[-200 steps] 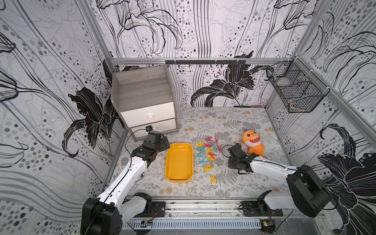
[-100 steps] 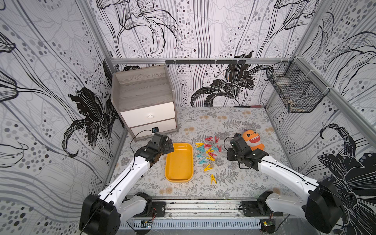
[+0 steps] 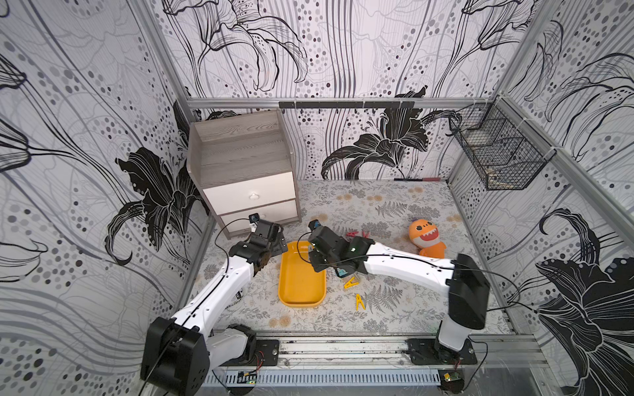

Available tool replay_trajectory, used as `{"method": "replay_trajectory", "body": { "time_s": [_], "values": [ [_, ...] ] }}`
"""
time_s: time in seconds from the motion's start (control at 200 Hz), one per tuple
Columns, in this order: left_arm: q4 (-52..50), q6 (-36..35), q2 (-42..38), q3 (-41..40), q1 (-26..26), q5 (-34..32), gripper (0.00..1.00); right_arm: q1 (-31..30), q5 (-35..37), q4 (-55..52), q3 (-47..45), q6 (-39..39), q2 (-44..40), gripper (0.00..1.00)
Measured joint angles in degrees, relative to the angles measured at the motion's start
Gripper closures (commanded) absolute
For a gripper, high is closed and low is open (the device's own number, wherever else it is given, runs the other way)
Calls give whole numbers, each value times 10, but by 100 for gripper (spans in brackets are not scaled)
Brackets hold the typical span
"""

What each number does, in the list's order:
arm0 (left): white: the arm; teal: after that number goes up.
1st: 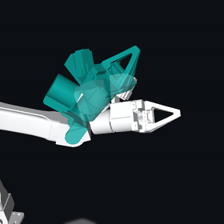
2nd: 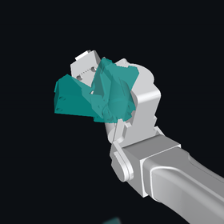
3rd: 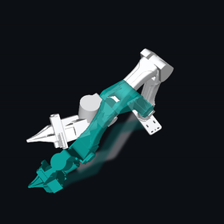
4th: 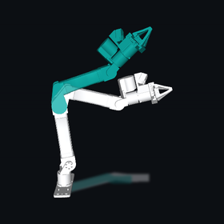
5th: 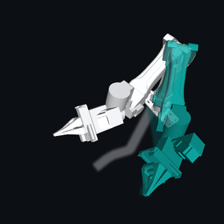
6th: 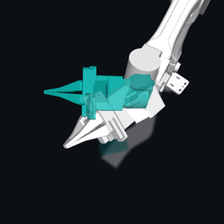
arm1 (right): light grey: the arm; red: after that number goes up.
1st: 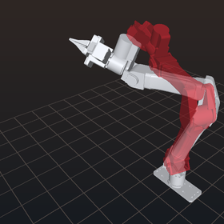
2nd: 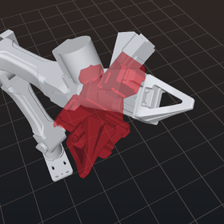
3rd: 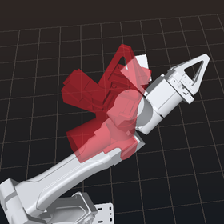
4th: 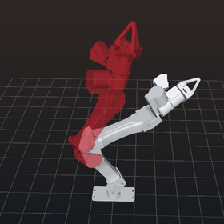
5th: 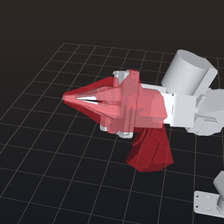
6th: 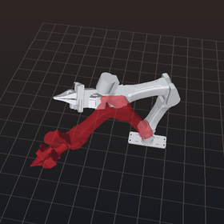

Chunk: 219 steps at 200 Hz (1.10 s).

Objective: Put the clothespins into the storage box
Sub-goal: Place the clothespin in the storage box.

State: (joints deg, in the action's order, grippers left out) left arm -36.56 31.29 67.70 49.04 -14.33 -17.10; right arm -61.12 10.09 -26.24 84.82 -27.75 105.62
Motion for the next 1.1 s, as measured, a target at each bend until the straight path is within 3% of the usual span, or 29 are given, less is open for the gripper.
{"method": "replay_trajectory", "body": {
  "time_s": [0.155, 0.35, 0.716, 1.096],
  "values": [
    [1, 13, -1, 0, 67, 13, 3, 1, -9, -19, 61, 4, 90, 100],
    [1, 19, -15, 0, 77, 28, 3, 5, -9, -56, 144, 14, 174, 100],
    [-4, 19, -30, 6, 77, 32, 2, 50, 19, -107, 135, 37, 182, 100],
    [-8, 19, -42, 20, 77, 32, 2, 53, 45, -125, 136, 54, 200, 99]
  ]
}}
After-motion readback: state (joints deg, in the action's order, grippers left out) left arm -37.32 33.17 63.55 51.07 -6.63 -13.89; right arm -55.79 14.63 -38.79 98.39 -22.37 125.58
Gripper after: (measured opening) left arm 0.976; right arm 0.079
